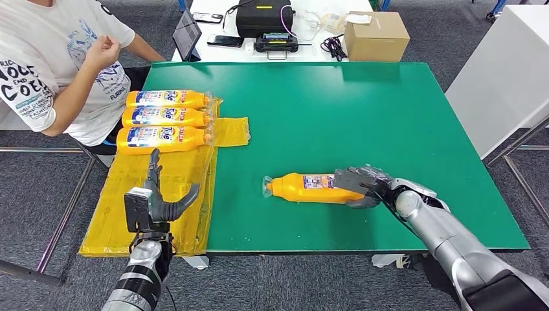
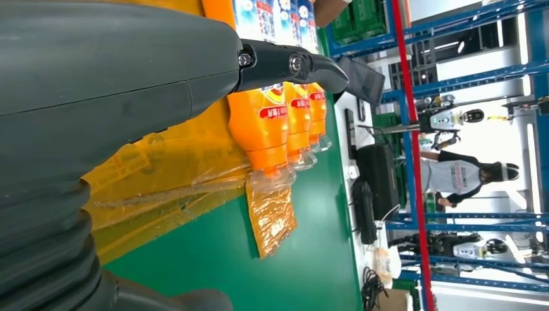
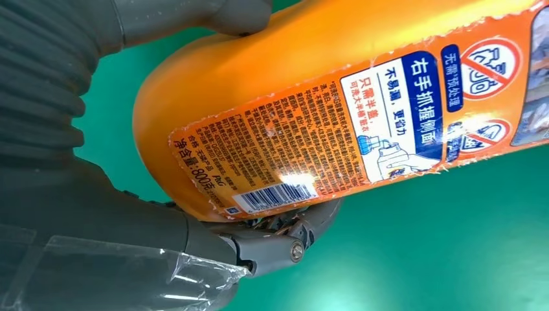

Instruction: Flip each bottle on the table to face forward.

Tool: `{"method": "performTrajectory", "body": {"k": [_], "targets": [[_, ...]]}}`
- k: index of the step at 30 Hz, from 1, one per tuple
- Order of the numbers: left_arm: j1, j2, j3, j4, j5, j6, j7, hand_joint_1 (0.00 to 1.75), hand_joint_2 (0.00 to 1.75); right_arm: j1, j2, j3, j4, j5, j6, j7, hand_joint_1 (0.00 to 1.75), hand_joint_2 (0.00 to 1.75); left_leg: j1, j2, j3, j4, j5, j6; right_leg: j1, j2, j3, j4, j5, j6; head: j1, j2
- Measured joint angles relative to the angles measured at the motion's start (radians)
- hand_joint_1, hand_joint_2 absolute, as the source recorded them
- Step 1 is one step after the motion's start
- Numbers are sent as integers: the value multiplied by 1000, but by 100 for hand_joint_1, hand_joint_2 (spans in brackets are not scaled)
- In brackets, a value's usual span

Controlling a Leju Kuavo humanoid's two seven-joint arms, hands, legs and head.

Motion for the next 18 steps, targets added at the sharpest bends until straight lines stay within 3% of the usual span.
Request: {"method": "performTrajectory", "body": {"k": [14,18], "targets": [[-7,0,-14,13,13,-16,17,0,175,21,17,26,2,3,-57,-31,175,175,0,2,5,0,0,0,0,0,5,0,0,0,0,0],[-4,0,-13,12,21,-11,16,0,175,72,19,1,-50,-18,-108,-84,175,175,0,1,5,0,0,0,1,0,5,0,0,0,0,0]]}}
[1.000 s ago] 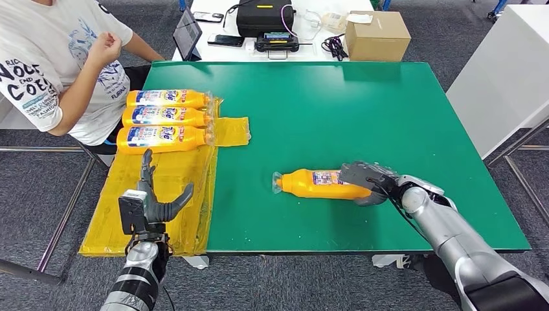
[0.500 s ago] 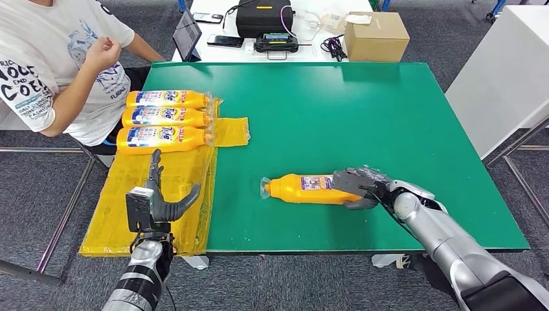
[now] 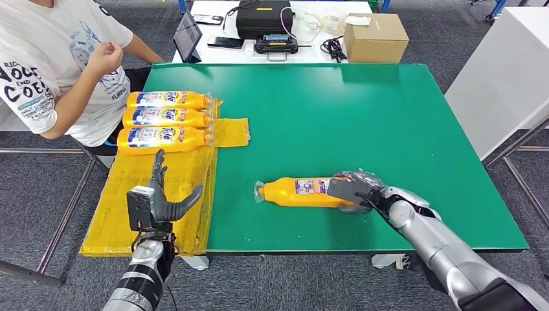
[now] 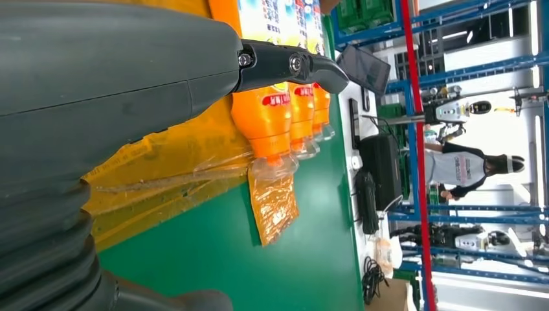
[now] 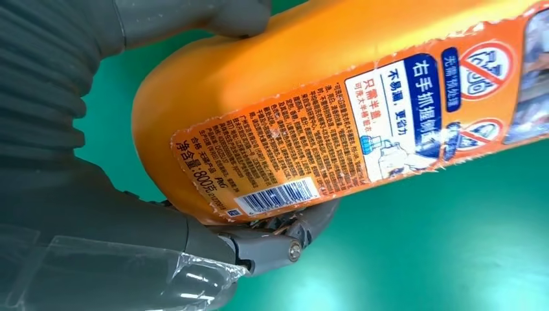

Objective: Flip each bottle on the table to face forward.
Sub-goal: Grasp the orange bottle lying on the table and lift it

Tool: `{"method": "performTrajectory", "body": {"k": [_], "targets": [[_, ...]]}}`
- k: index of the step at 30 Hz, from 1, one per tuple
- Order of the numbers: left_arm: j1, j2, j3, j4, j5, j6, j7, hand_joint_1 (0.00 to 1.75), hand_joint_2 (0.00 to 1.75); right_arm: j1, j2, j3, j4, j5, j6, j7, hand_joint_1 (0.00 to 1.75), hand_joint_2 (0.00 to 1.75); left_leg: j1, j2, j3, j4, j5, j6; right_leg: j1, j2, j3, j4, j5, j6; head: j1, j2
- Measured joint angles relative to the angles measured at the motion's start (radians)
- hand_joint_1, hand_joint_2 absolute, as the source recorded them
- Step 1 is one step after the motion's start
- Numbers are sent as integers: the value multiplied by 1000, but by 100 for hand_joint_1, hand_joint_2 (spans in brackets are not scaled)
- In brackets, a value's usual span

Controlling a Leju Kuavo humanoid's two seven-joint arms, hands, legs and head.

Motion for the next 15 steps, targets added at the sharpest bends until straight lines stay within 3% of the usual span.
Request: {"method": "performTrajectory", "body": {"k": [4,9,15], "targets": [[18,2,20,-28,14,8,-2,0,175,118,25,-92,-148,5,-85,-30,175,175,0,-1,-3,0,0,0,0,0,-2,0,0,0,0,0],[60,7,78,-99,39,25,-12,0,175,265,107,-288,-371,25,-184,-45,175,175,1,-2,-7,-1,0,0,1,-1,-7,0,0,0,-1,0],[98,9,126,-168,40,31,-19,0,175,356,174,-472,-509,66,-226,-48,175,175,0,-3,-9,0,0,0,0,-1,-8,0,0,0,0,0]]}}
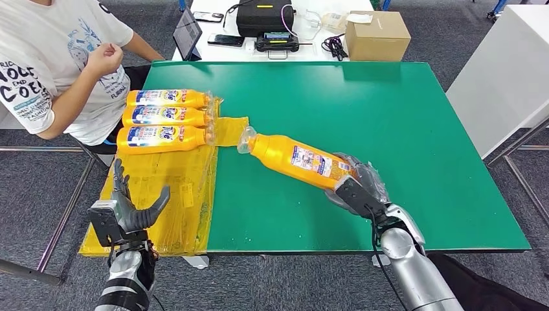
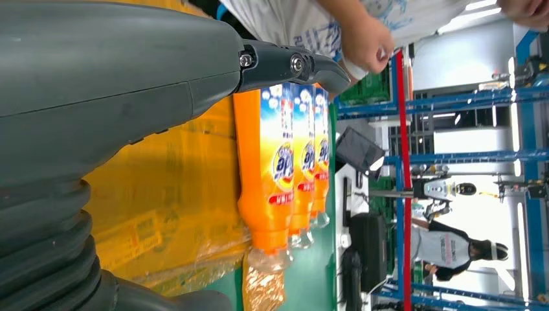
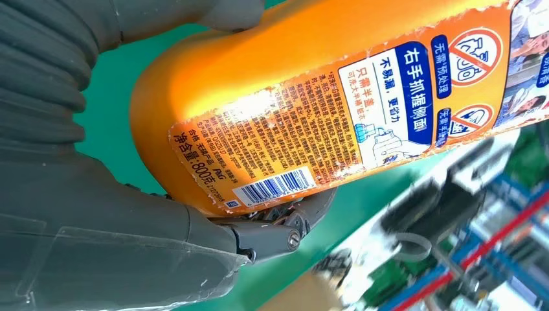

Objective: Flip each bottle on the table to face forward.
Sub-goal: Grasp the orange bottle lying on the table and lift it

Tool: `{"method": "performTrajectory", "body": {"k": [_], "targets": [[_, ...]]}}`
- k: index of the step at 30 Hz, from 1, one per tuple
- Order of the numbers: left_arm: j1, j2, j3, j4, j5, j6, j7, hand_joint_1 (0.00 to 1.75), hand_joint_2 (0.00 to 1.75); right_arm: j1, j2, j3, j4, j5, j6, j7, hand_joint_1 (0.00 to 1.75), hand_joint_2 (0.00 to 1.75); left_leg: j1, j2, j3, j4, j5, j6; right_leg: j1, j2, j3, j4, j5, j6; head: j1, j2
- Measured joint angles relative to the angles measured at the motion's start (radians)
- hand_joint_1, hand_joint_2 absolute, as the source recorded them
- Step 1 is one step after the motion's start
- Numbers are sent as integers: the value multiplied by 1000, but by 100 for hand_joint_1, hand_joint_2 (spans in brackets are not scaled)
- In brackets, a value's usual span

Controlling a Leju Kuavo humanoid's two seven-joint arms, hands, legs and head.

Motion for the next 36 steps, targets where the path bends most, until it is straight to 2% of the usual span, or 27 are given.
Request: {"method": "performTrajectory", "body": {"k": [8,14,21,23,25,28,30,36], "targets": [[25,-3,24,-42,25,20,-4,0,175,58,49,-97,-59,65,-76,-1,175,175,0,0,0,0,0,0,0,0,0,0,0,0,0,0],[47,-5,24,-70,76,-72,60,0,175,109,93,-159,-77,79,-85,-29,175,175,0,1,0,0,0,0,0,0,-1,0,0,0,0,0],[54,-11,20,-80,91,-101,79,0,175,135,119,-179,-81,78,-85,-43,175,175,0,1,0,0,0,0,0,0,-1,0,0,0,0,0],[57,-11,10,-81,122,-167,118,0,175,140,127,-180,-81,73,-83,-67,175,175,0,1,0,0,0,0,0,0,-1,0,0,0,0,0],[64,-11,-20,-81,185,-291,186,0,175,150,144,-180,-80,69,-80,-114,175,175,0,0,0,0,0,0,0,0,-1,0,0,0,0,0],[77,-11,-97,-74,309,-488,286,0,175,173,185,-172,-73,81,-91,-195,175,175,0,1,0,0,0,0,0,0,-1,0,0,0,0,0],[84,-11,-152,-66,375,-576,326,0,175,187,214,-156,-61,88,-106,-235,175,175,0,1,-1,0,0,0,0,0,-2,0,0,0,0,0],[101,0,-280,-42,492,-675,375,0,175,209,279,-95,-5,64,-119,-279,175,175,0,1,-2,-1,0,0,0,0,-3,0,0,0,0,0]]}}
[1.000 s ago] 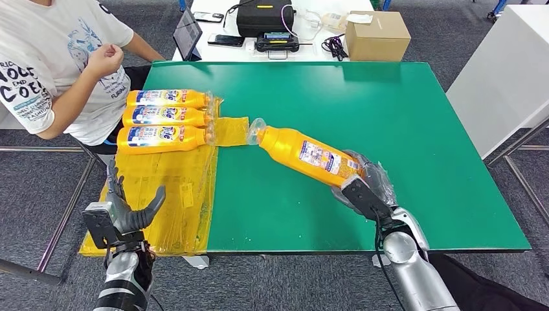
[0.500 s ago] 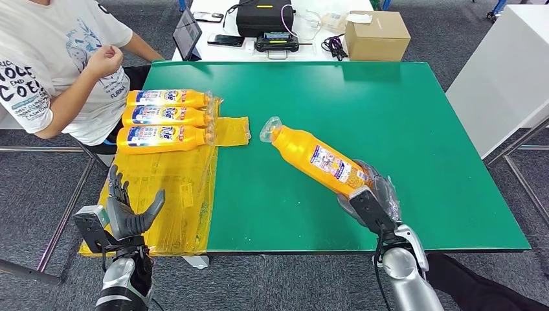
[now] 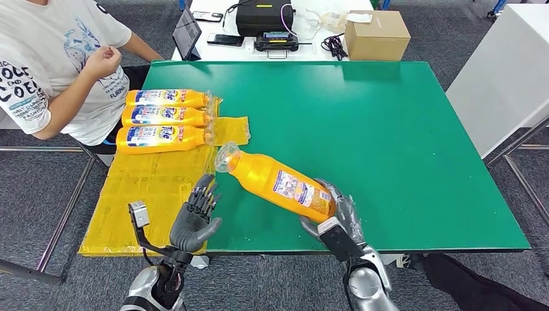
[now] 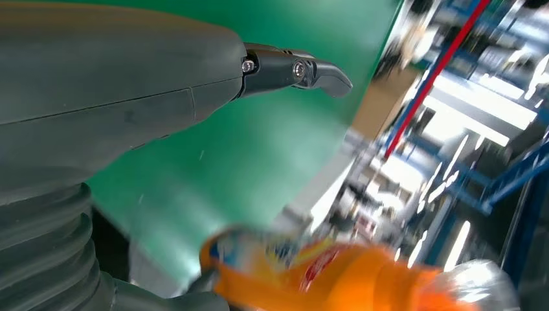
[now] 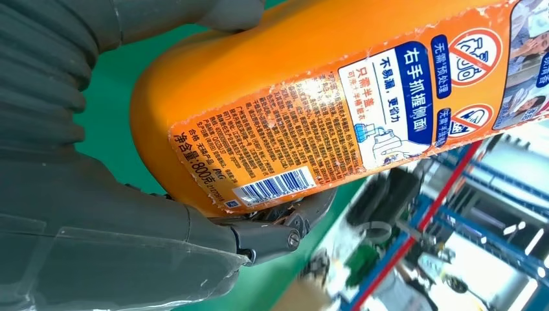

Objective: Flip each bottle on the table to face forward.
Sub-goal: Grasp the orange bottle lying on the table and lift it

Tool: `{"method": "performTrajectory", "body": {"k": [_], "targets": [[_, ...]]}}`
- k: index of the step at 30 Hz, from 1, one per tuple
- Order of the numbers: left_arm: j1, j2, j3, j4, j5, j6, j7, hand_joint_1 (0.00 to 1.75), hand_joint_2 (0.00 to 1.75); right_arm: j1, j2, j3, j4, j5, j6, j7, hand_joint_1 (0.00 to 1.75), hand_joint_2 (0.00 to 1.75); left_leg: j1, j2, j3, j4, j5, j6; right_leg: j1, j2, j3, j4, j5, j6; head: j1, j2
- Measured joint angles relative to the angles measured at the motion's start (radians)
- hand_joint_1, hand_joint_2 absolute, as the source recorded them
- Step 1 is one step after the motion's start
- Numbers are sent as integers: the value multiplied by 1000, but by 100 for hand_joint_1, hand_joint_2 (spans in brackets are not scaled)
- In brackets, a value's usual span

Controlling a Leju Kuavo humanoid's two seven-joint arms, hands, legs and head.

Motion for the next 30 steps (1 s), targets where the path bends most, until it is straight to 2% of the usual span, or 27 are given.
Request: {"method": "performTrajectory", "body": {"k": [4,14,23,30], "targets": [[3,13,-52,12,31,-17,11,0,175,5,24,31,30,-11,0,-6,175,175,0,0,0,0,0,0,0,0,0,0,0,0,0,0],[3,37,-109,32,57,-37,12,0,175,6,60,73,81,-38,27,-31,175,175,0,0,0,0,0,0,0,0,0,0,0,0,0,0],[3,45,-134,33,41,-30,-11,0,175,5,100,129,171,-87,64,-48,175,175,0,0,0,0,0,0,0,0,0,0,0,0,0,0],[6,45,-143,11,11,-30,-58,0,175,-1,137,175,258,-194,138,-63,175,175,0,0,0,0,0,0,0,0,0,0,0,0,0,0]]}}
